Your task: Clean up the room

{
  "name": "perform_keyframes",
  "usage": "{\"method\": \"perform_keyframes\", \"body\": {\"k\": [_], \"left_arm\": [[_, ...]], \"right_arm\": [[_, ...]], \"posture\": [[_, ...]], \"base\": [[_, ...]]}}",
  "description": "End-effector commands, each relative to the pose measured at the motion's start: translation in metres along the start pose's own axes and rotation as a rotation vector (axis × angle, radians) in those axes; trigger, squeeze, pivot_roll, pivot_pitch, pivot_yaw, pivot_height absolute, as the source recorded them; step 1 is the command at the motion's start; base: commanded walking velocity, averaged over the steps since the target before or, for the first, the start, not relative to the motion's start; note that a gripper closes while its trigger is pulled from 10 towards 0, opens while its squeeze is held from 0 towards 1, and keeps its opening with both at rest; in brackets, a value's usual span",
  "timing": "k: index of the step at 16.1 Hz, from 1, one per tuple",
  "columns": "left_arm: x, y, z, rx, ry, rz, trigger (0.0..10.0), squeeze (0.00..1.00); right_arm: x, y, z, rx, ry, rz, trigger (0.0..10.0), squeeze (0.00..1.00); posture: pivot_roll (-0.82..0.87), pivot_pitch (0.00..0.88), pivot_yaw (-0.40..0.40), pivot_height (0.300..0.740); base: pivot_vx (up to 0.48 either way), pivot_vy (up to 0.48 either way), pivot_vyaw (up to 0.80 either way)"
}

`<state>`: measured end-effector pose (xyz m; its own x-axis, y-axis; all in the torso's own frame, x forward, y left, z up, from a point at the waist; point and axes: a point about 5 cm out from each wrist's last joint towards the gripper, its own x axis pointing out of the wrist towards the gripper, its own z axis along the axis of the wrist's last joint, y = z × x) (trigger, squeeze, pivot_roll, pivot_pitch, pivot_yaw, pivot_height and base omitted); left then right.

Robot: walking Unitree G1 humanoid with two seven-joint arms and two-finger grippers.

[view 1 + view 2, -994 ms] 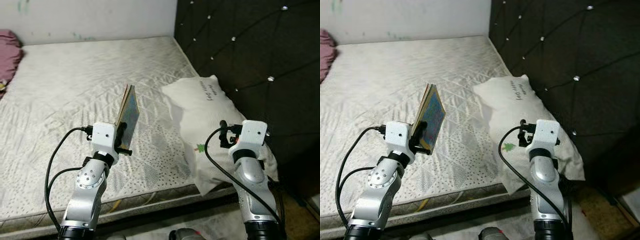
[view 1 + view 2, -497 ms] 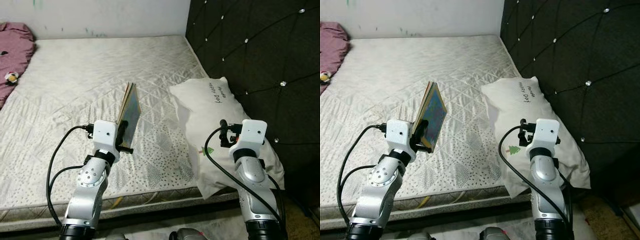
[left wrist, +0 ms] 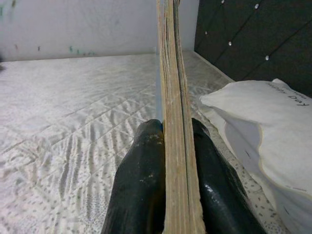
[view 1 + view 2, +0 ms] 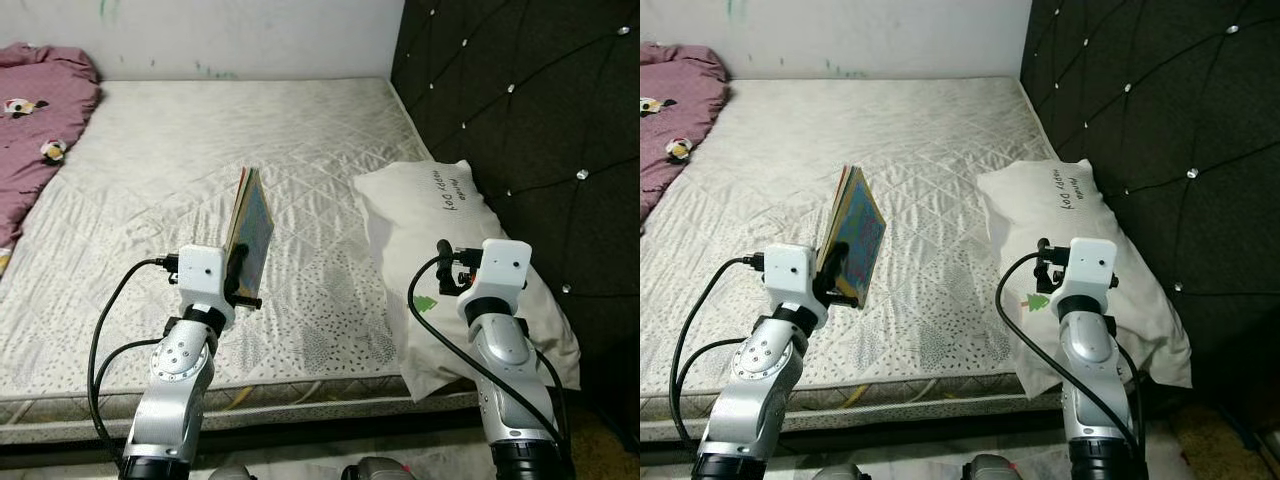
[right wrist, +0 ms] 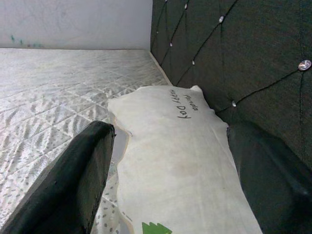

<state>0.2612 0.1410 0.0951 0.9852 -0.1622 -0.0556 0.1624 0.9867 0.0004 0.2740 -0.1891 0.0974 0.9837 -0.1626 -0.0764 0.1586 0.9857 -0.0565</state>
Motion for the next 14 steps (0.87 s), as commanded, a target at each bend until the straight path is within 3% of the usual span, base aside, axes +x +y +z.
{"method": "perform_keyframes", "body": {"k": [1, 5, 14], "left_arm": [[-0.001, 0.003, 0.014, 0.006, -0.067, 0.024, 10.0, 0.0], [-0.01, 0.014, 0.012, -0.039, -0.051, 0.098, 10.0, 0.0], [-0.008, 0.009, 0.014, -0.054, -0.044, 0.063, 10.0, 0.0]], "right_arm": [[-0.001, -0.004, 0.005, 0.0, -0.014, -0.007, 10.0, 0.0], [-0.01, -0.01, 0.001, 0.012, -0.002, -0.01, 10.0, 0.0], [-0.008, -0.006, 0.005, 0.015, -0.006, 0.011, 10.0, 0.0]], "posture": [[-0.03, 0.0, -0.011, 0.74], [-0.02, 0.0, -0.012, 0.74], [-0.03, 0.0, -0.011, 0.74]], "base": [[0.0, 0.0, 0.0], [0.0, 0.0, 0.0], [0.0, 0.0, 0.0]]}}
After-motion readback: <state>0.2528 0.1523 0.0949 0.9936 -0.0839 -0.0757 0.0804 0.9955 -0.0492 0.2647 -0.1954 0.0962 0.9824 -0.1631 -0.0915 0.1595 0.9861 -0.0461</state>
